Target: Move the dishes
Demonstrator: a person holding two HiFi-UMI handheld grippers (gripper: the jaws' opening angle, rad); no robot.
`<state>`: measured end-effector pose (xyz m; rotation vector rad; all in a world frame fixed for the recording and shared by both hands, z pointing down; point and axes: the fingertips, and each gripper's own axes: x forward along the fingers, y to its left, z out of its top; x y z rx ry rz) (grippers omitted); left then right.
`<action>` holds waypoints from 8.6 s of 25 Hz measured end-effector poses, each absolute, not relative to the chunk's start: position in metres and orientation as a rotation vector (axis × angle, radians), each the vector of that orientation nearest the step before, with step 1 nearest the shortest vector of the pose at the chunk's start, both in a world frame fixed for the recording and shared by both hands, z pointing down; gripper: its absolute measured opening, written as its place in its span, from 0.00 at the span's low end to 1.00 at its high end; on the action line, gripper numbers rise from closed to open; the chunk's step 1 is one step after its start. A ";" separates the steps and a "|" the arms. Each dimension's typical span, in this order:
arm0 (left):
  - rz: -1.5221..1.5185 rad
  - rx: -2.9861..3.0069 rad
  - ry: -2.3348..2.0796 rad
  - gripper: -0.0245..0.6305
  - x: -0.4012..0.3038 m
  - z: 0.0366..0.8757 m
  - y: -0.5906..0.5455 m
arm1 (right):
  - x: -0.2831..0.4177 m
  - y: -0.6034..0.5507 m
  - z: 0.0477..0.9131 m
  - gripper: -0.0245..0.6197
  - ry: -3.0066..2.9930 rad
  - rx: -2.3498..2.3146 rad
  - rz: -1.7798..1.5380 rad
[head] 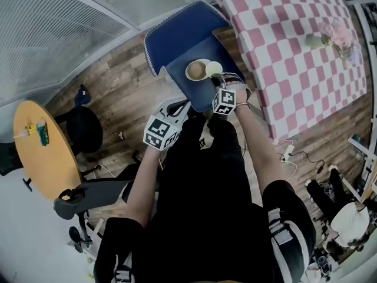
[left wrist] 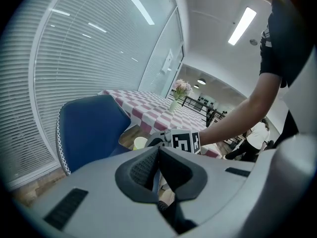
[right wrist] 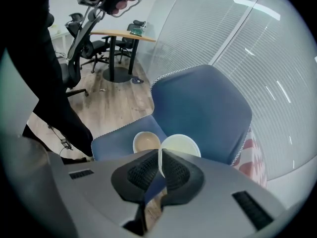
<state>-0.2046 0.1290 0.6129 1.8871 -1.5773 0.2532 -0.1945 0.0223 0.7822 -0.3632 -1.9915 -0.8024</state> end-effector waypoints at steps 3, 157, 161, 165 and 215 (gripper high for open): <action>0.262 1.932 -1.533 0.07 -0.194 0.603 0.121 | -0.180 0.001 0.759 0.09 -1.989 -0.283 -0.791; 0.217 1.743 -1.670 0.07 -0.187 0.628 0.147 | -0.165 -0.004 0.781 0.07 -2.022 -0.380 -0.609; 0.213 1.723 -1.681 0.07 -0.193 0.642 0.155 | -0.175 0.012 0.811 0.08 -2.004 -0.430 -0.602; 0.198 1.709 -1.686 0.07 -0.195 0.660 0.161 | -0.182 0.023 0.839 0.10 -1.989 -0.458 -0.593; 0.191 1.711 -1.626 0.07 -0.249 0.766 0.128 | -0.230 0.045 1.009 0.08 -1.819 -0.623 -0.842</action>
